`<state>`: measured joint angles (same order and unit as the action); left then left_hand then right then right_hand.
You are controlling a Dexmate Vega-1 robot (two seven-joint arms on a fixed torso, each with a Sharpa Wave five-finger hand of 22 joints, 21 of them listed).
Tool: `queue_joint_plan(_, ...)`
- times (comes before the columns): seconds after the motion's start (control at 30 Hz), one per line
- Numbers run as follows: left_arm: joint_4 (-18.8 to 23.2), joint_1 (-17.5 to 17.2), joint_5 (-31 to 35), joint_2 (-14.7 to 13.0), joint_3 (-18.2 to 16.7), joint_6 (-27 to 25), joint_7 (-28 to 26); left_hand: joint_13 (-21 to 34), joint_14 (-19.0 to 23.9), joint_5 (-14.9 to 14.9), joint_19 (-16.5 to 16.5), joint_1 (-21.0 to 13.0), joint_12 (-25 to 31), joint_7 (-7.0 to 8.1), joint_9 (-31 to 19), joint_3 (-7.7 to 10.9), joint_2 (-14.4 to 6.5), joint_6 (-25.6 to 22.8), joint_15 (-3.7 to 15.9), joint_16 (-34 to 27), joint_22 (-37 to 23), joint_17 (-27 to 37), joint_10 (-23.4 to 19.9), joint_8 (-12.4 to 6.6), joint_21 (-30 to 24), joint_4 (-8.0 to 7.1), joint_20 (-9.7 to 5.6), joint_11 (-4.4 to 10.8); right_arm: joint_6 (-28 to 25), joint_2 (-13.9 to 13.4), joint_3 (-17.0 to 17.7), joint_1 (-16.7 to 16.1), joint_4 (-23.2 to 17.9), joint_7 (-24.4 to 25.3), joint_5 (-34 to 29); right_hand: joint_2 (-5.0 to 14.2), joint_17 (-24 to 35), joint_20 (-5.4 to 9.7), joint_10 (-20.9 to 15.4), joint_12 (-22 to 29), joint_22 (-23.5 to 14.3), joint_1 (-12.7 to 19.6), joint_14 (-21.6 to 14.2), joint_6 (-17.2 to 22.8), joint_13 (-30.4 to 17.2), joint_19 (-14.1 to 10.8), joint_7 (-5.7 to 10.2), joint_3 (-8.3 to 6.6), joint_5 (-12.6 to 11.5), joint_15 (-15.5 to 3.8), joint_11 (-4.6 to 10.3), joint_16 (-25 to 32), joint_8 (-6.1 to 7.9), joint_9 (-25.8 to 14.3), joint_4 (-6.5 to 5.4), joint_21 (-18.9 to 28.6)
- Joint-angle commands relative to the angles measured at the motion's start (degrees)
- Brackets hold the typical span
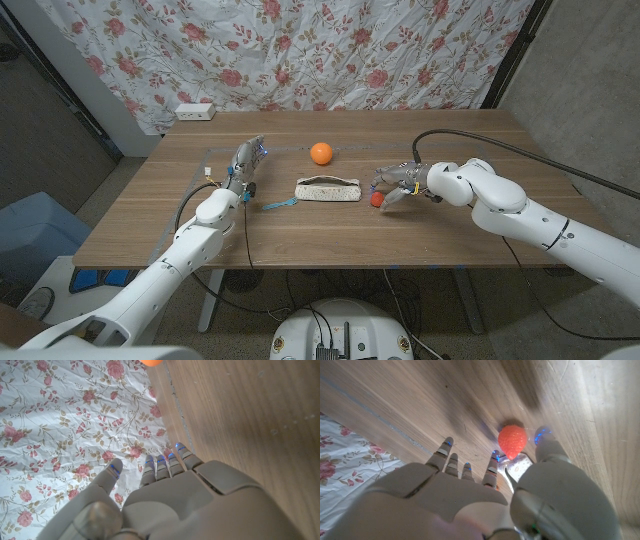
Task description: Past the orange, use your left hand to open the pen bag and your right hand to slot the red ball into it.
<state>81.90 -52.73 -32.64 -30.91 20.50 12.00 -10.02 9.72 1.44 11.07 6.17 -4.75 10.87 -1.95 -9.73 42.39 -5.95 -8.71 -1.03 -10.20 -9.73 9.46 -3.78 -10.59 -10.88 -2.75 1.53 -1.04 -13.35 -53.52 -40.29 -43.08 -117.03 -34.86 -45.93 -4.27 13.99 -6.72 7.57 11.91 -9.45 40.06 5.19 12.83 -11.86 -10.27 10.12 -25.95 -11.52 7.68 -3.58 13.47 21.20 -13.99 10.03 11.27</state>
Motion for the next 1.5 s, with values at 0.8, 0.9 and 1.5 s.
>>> queue_joint_plan(0.8, -1.62, 0.82, -0.19, 0.83, 0.65, 0.08, 0.39, 0.24, 0.48, 0.04, 0.42, 0.99, 0.07, 0.02, -0.31, 0.73, -3.58, -0.64, -0.01, 0.01, -0.13, 0.26, -0.6, 0.12, -0.24, 0.19, 0.07, 0.19, 1.36, 1.21, -0.69, -1.81, 2.72, 8.5, -5.15, -1.0, 0.65, 2.26, -5.9, 1.22, -0.23, 4.65, -4.96, 11.25, 0.04, -5.47, 2.06, 0.32, 0.68, -2.45, 2.5, 1.98, 6.47, -0.81, -0.29, 0.68)
queue_joint_plan(0.9, -2.12, 1.09, -0.32, 0.96, 0.71, 0.42, 0.95, 0.25, 0.46, 0.04, 0.41, 1.03, 0.07, 0.01, -0.31, 0.78, -3.57, -0.64, -0.06, 0.02, -0.14, 0.25, -0.64, 0.12, -0.23, 0.19, 0.08, 0.22, 1.44, 1.15, -0.5, -2.38, 2.78, 10.06, -5.64, -1.07, 0.71, 2.47, -6.69, 1.34, -0.22, 5.01, -5.62, 12.63, 0.05, -6.02, 2.1, 0.43, 0.6, -2.73, 2.81, 2.22, 7.23, -0.9, -0.31, 0.67)
queue_joint_plan(1.5, -2.77, 2.23, -0.07, 1.09, 1.19, -0.33, 1.2, 0.25, 0.48, 0.02, 0.43, 1.22, 0.07, 0.06, -0.32, 0.99, -3.51, -0.65, 0.02, 0.05, -0.14, 0.25, -0.76, 0.14, -0.21, 0.18, 0.06, 0.2, 2.02, 1.38, 0.33, -3.44, 3.58, 13.31, -5.06, -0.59, 0.94, 4.05, -10.81, 1.69, -0.15, 7.46, -8.15, 20.91, 0.12, -9.4, 2.23, 0.71, 0.33, -4.38, 4.54, 3.07, 11.71, -1.55, -0.44, 0.56)
